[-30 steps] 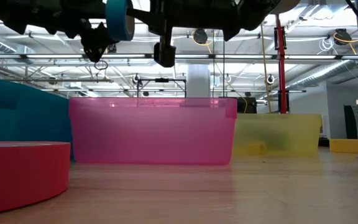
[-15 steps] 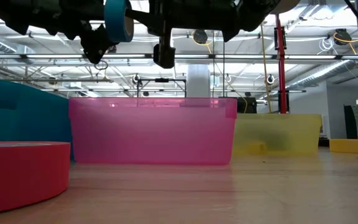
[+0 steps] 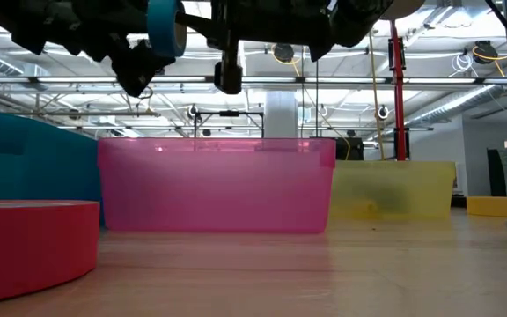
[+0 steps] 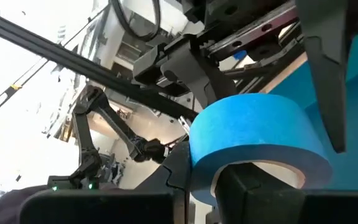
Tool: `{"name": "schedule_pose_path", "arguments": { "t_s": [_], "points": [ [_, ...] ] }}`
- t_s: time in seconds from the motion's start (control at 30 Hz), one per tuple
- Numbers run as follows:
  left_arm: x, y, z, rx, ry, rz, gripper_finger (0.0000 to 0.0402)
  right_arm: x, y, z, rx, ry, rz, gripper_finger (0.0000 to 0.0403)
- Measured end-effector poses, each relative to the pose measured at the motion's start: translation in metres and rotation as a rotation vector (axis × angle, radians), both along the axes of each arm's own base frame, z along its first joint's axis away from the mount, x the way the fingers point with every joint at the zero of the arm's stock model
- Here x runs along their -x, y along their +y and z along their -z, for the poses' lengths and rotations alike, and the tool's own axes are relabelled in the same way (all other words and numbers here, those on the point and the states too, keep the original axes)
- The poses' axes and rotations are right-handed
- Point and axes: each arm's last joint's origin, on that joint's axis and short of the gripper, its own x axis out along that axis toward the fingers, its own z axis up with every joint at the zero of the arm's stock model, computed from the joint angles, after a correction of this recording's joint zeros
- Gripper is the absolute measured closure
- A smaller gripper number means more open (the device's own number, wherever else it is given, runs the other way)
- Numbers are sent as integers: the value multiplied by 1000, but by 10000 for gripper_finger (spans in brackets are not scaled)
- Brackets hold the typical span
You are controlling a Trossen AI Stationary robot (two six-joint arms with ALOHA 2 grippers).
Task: Pick and place Stapler, Stapler remover, tape
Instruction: Put the blue tape into the blue bin
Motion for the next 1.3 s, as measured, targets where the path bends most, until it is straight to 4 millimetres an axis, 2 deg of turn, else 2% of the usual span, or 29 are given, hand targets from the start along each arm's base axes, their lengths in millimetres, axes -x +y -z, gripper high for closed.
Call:
{"name": "schedule_pose_path", "arguments": {
  "t_s": [0.27, 0.9, 1.3],
  "points": [
    [1, -2, 1, -5, 4, -1, 176, 0, -3, -2, -10, -1, -1, 372],
    [1, -1, 1, -11, 1, -22, 176, 3, 7, 7, -36, 85, -86, 372],
    [0, 1, -2, -46, -33, -101, 176, 2, 8, 6, -34, 69, -63, 372]
  ]
}}
